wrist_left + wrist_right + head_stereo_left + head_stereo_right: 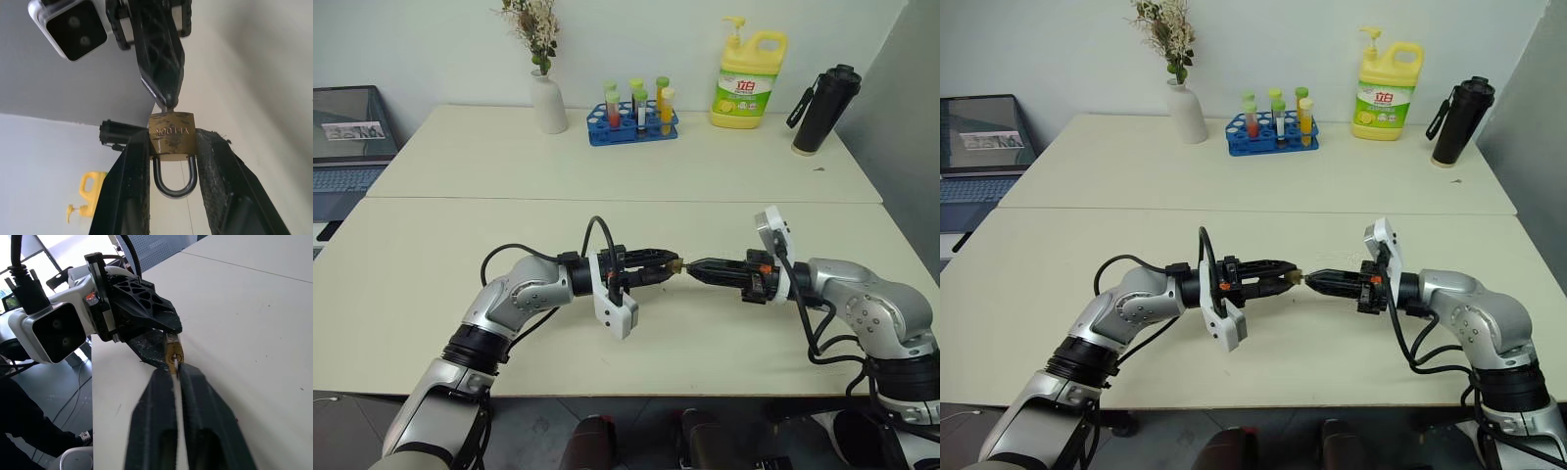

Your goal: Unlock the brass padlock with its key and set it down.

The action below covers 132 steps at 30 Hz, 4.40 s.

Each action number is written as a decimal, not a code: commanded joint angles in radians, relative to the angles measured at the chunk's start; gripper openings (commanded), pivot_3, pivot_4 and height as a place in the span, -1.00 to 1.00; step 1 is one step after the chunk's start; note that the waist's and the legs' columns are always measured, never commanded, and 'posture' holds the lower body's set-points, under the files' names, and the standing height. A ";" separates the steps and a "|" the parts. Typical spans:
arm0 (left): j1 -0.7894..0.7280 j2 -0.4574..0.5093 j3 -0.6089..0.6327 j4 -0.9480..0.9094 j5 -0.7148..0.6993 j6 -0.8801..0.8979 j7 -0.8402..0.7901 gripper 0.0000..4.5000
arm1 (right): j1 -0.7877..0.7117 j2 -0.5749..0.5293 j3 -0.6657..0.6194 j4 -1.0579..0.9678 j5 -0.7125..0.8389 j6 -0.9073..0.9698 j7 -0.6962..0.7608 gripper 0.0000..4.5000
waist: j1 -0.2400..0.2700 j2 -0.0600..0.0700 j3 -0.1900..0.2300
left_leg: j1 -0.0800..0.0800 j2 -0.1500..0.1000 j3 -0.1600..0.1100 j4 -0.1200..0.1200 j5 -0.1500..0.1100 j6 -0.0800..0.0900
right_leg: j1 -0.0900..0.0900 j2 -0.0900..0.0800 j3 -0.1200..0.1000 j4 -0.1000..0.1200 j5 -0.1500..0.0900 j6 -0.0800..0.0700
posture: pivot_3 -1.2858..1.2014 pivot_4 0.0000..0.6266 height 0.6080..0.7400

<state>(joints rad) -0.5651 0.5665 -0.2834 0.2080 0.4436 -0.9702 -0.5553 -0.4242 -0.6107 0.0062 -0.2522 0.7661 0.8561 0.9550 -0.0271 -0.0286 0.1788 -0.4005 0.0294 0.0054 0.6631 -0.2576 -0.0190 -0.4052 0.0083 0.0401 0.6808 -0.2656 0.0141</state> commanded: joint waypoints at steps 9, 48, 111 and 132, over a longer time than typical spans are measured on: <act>-0.020 0.016 -0.006 -0.007 0.015 -0.012 0.037 -0.57 | -0.068 -0.008 -0.019 0.008 0.051 0.062 0.019 -1.00 | 0.000 0.000 0.000 | 0.000 0.000 0.000 0.000 0.000 0.000 | 0.000 0.000 0.000 0.000 0.000 0.000 | 0.03 -0.52 1.00; -0.006 0.024 -0.022 -0.011 0.109 0.018 0.190 -0.57 | -0.137 -0.076 0.047 0.022 -0.100 -0.021 0.064 0.39 | -0.001 0.000 0.000 | -0.001 0.000 -0.001 0.000 0.000 0.000 | -0.001 -0.005 -0.002 0.000 0.000 0.000 | 0.03 -0.52 1.00; 0.112 0.091 0.099 -0.287 -0.697 0.742 -0.199 -0.59 | -0.172 0.044 0.076 0.139 -0.169 -0.078 0.052 -0.93 | -0.003 0.000 0.000 | 0.000 0.000 -0.001 0.000 0.000 0.000 | -0.001 0.000 -0.002 0.001 0.000 0.000 | 0.03 -0.52 1.00; 0.035 -0.108 0.113 -0.157 -0.808 1.067 -0.448 -1.00 | -0.159 0.052 0.043 0.054 -0.080 -0.024 0.034 -0.93 | -0.003 0.000 0.000 | -0.001 0.000 -0.001 0.000 0.000 0.000 | -0.001 0.001 -0.001 0.000 0.000 0.000 | 0.03 -0.52 1.00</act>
<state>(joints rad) -0.5257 0.4642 -0.1907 0.1066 -0.3391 0.0858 -0.9962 -0.5754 -0.5573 0.0788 -0.1567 0.6609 0.8334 0.9930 -0.0298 -0.0282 0.1789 -0.4013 0.0294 0.0042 0.6631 -0.2576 -0.0189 -0.4062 0.0090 0.0394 0.6810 -0.2656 0.0141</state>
